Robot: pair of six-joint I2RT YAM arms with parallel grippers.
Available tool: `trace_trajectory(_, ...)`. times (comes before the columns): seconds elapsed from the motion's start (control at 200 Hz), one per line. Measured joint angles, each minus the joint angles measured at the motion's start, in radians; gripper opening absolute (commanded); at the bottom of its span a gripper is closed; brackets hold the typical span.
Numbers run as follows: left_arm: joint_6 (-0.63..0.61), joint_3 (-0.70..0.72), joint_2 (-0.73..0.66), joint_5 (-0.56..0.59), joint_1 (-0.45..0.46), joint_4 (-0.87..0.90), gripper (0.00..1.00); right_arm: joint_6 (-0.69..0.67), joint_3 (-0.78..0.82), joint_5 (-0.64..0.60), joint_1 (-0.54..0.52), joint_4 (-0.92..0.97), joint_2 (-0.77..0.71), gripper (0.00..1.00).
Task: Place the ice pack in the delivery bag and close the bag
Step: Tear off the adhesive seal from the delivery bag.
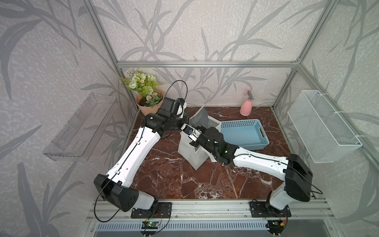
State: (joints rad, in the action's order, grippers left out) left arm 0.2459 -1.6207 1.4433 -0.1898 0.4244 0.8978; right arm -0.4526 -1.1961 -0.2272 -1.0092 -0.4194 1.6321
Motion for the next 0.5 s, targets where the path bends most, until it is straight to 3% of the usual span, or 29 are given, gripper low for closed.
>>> trace_trajectory(0.505, 0.011, 0.0, 0.0, -0.018, -0.009, -0.002, 0.0, 0.015, 0.007, -0.02, -0.024, -0.005, 0.002, 0.19)
